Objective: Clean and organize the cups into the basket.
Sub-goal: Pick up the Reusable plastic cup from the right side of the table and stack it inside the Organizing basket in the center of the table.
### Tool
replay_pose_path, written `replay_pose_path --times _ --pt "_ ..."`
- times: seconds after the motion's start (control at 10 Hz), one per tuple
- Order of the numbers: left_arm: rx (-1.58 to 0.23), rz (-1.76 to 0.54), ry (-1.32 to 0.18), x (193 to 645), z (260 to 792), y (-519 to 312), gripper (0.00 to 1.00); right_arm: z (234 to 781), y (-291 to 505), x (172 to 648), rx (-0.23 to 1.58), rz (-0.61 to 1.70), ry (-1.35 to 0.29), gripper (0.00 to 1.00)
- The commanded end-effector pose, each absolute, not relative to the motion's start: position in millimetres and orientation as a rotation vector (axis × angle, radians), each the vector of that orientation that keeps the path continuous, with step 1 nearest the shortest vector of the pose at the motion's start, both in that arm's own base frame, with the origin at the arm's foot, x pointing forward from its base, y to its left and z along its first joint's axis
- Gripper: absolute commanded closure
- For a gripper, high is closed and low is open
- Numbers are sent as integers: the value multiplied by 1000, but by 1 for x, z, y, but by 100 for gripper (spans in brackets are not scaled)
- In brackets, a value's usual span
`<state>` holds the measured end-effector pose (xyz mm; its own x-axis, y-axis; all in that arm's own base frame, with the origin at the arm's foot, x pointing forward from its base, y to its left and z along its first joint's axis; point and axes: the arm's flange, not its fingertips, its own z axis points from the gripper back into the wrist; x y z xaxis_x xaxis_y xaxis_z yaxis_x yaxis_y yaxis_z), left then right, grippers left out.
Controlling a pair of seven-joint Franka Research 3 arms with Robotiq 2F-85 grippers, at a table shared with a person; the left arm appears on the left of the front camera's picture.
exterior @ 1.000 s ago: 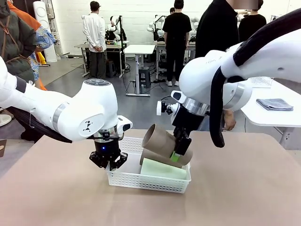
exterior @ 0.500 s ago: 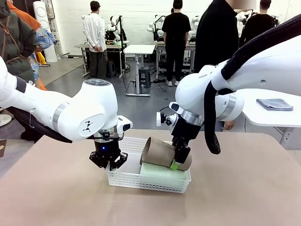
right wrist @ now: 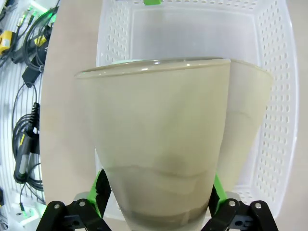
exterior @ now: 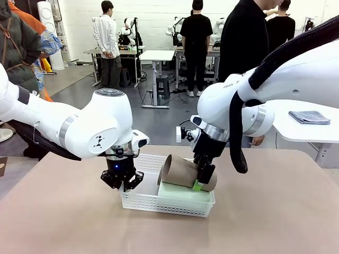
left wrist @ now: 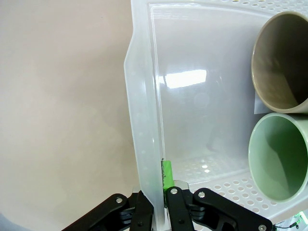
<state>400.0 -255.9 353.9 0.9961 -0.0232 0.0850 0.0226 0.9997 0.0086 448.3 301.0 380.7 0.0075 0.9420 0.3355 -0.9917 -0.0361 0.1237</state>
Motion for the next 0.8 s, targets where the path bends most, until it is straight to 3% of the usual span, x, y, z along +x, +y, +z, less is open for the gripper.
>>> replay_pose_path --times 0.0,0.4,0.7 --pt "8 -20 -96 399 355 -256 100 379 300 448 388 1569 -204 0" --pt "8 -20 -96 399 355 -256 100 406 263 424 455 1582 -374 0" --pt "8 -20 -96 399 355 -256 100 429 162 378 725 1573 -701 0"
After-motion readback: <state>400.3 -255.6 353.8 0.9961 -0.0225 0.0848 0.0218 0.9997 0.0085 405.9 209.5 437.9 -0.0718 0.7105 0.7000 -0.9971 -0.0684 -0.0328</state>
